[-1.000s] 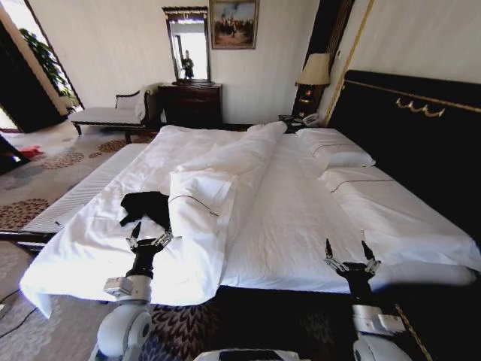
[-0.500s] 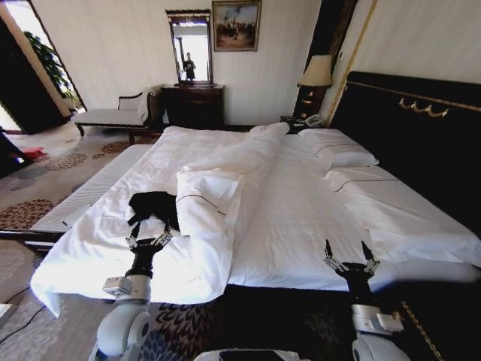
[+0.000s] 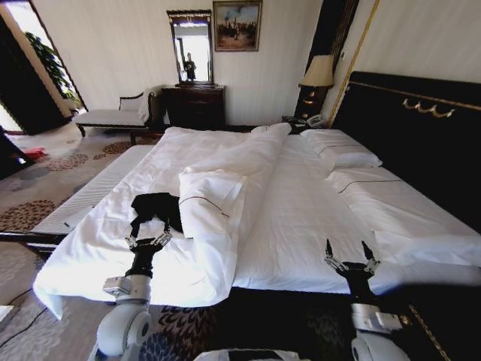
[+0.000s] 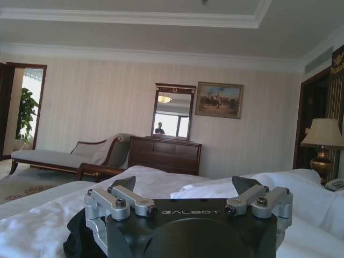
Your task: Fold the clothes on the bed.
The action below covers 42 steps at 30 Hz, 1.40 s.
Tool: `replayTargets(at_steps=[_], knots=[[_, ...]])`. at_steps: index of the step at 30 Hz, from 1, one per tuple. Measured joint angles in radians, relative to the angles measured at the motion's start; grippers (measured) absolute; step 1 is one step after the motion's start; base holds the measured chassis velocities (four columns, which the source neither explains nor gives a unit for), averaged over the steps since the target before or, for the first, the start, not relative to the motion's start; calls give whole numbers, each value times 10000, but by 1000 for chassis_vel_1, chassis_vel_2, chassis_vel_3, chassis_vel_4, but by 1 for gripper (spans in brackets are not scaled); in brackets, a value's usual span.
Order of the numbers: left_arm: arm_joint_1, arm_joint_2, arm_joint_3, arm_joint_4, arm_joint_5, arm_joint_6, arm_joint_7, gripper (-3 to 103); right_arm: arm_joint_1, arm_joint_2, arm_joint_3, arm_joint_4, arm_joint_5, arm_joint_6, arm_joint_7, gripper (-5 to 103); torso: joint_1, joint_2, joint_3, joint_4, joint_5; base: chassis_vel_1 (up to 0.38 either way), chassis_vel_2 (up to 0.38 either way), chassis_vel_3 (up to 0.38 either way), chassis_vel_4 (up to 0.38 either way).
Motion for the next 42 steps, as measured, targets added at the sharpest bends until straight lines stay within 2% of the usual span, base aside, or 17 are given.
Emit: replayTargets(at_steps=[14, 17, 19, 20, 23, 24, 26, 28, 30, 31, 33, 36, 38, 39, 40, 41, 42], knots=[[-39, 52, -98, -236, -53, 69, -22, 100, 273, -172, -149, -88, -23, 222, -150, 100, 2, -3, 1, 1, 4, -13, 122, 11, -115], [-110, 150, -237, -372, -146, 135, -110, 100, 358, -332, -218, -137, 241, 224, -145, 100, -4, 0, -1, -2, 3, 0, 0, 0, 0], [-145, 258, -421, -570, -258, 197, -257, 100, 459, -584, -398, -79, 934, -120, -16, 100, -5, 1, -2, 1, 0, 0, 0, 0, 0], [-145, 258, -421, -570, -258, 197, -257, 100, 459, -584, -398, -79, 934, -120, -16, 100, -5, 1, -2, 1, 0, 0, 0, 0, 0], [-149, 326, -570, -861, -392, 302, -381, 100, 679, -930, -825, 292, 2315, -1099, 823, 100, -3, 0, 0, 0, -1, 0, 0, 0, 0], [-155, 326, -625, -1051, -431, 385, -484, 100, 876, -1147, -1038, 615, 3070, -1931, 1484, 100, 1, -1, 1, 1, -4, 0, 0, 0, 0], [-160, 321, -648, -1139, -458, 441, -523, 100, 1013, -1273, -1153, 726, 3365, -2254, 1728, 100, 2, -1, 1, 1, -2, 0, 0, 0, 0], [-206, 297, -719, -1446, -663, 727, -679, 100, 1494, -1681, -1506, 910, 3976, -2914, 2456, 100, 2, -1, 1, 2, -1, 0, 0, 0, 0], [-303, 335, -770, -1748, -976, 1119, -817, 100, 2065, -2220, -1938, 1073, 5072, -3536, 3188, 100, 0, 0, 0, 2, 2, 0, 0, 0, 0], [-303, 335, -770, -1748, -976, 1119, -817, 100, 2065, -2220, -1938, 1073, 5072, -3536, 3188, 100, 0, 0, 0, 2, 2, 0, 0, 0, 0], [-381, 418, -782, -1869, -1133, 1484, -862, 100, 2691, -2866, -2347, 1198, 6449, -4039, 3982, 100, 0, 0, 0, 1, 0, 0, 0, 0, 0], [-438, 471, -763, -1892, -1306, 1809, -880, 100, 3300, -3525, -2643, 1323, 8181, -4496, 4571, 100, 1, -1, 1, 1, 0, 0, 0, 0, 0], [-441, 470, -755, -1908, -1355, 1858, -880, 100, 3428, -3636, -2691, 1370, 8596, -4595, 4695, 100, 2, -1, 1, 2, -2, 0, 0, 0, 0], [-442, 457, -742, -1949, -1458, 1928, -881, 100, 3609, -3766, -2762, 1430, 9156, -4728, 4862, 100, 2, -1, 2, 0, -3, 0, 0, 0, 0], [-441, 395, -719, -2060, -1608, 1998, -882, 100, 4028, -3966, -2949, 1519, 10345, -4941, 5220, 100, 2, -1, 1, 1, -2, 0, 0, 0, 0], [-426, 334, -697, -2150, -1664, 2007, -865, 100, 4364, -4087, -3127, 1527, 10998, -5018, 5393, 100, 2, -1, 1, 2, -1, 0, 0, 0, 0], [-426, 334, -697, -2150, -1664, 2007, -865, 100, 4364, -4087, -3127, 1527, 10998, -5018, 5393, 100, 2, -1, 1, 2, -1, 0, 0, 0, 0]])
